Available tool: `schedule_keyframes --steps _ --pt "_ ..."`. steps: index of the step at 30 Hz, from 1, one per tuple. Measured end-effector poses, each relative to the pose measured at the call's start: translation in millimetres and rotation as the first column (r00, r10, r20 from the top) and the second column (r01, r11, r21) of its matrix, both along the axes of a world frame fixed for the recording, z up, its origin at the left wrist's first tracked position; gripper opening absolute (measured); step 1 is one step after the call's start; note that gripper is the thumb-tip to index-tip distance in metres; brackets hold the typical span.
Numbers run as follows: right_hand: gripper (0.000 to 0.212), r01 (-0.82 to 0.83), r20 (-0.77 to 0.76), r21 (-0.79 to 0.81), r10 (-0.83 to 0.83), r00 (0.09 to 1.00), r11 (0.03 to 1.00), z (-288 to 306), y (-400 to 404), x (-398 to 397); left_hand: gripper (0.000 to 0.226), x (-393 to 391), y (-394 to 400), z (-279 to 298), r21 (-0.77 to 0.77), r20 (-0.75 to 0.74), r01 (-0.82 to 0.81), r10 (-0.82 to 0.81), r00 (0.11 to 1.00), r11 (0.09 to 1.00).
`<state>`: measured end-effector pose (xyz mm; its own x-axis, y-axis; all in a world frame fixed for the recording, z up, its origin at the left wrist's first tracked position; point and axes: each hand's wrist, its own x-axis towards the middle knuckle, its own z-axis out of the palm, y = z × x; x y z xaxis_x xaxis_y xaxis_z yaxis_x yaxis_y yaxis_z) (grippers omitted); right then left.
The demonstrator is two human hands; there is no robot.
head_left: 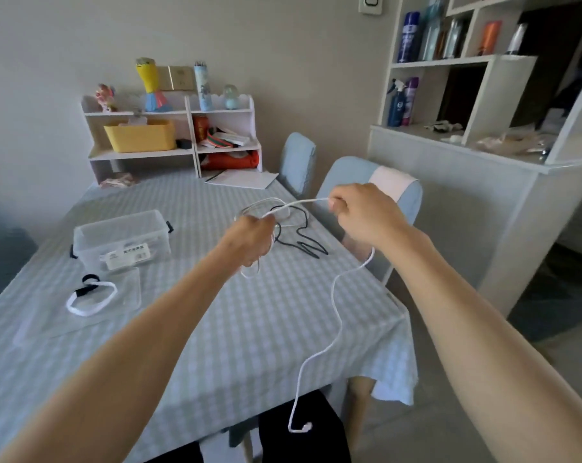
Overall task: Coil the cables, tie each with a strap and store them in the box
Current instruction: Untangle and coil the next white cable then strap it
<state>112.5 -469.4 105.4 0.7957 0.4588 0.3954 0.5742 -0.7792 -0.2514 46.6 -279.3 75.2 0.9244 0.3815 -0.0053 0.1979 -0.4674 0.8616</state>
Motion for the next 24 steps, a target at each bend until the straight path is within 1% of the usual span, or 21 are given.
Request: schedule_keyframes --steps 2,5,8,10,12,14,16,18,20,22,24 --pt "0.024 0.033 0.034 0.027 -0.034 0.999 0.999 17.1 -11.5 8.5 0.040 15.1 -13.2 12.5 -0.024 0.008 -0.007 0.007 1.000 1.000" --pt "0.024 0.103 0.097 0.043 -0.107 0.989 0.994 42.3 -38.3 18.8 0.035 42.6 -39.9 34.3 -0.085 0.031 0.029 -0.026 0.999 0.996" --pt "0.026 0.123 0.084 0.050 -0.127 0.988 0.991 47.5 -61.6 26.5 0.035 62.1 -60.9 49.4 -0.187 0.042 0.014 -0.006 0.999 0.982" --pt "0.030 0.117 0.033 0.048 -0.119 0.992 0.992 34.2 -73.6 29.0 0.040 71.2 -71.4 46.3 -0.279 0.037 0.028 -0.019 0.999 0.960" --pt "0.033 0.115 -0.092 0.062 -0.109 0.990 0.991 6.2 -82.0 31.9 0.039 76.3 -80.6 29.1 -0.305 0.019 0.063 -0.060 0.998 0.950" --pt "0.034 0.108 -0.198 0.038 -0.098 0.975 0.993 -22.6 -85.4 34.8 0.038 77.3 -79.9 9.8 -0.316 -0.012 0.050 -0.057 0.998 0.947" --pt "0.032 0.106 -0.243 0.020 -0.098 0.965 0.994 -46.2 -88.6 36.5 0.043 77.5 -75.1 -4.9 -0.354 -0.053 0.007 -0.028 0.998 0.935" --pt "0.031 0.133 -0.227 0.006 -0.128 0.965 0.991 -63.8 -91.9 38.4 0.048 76.8 -69.0 -16.1 -0.380 -0.089 -0.045 0.011 0.996 0.924" --pt "0.039 0.224 -0.158 -0.022 -0.225 0.962 0.974 -75.1 -92.8 41.1 0.046 75.6 -64.9 -24.0 -0.402 -0.109 -0.080 0.039 0.993 0.912" --pt "0.048 0.324 -0.074 -0.049 -0.327 0.942 0.945 -81.2 -89.5 46.0 0.043 76.5 -63.8 -29.0 -0.440 -0.104 -0.096 0.056 0.993 0.893" --pt "0.049 0.371 -0.027 -0.062 -0.373 0.928 0.927 -86.8 -82.6 50.3 0.041 77.3 -63.8 -31.3 -0.489 -0.087 -0.100 0.065 0.994 0.867"
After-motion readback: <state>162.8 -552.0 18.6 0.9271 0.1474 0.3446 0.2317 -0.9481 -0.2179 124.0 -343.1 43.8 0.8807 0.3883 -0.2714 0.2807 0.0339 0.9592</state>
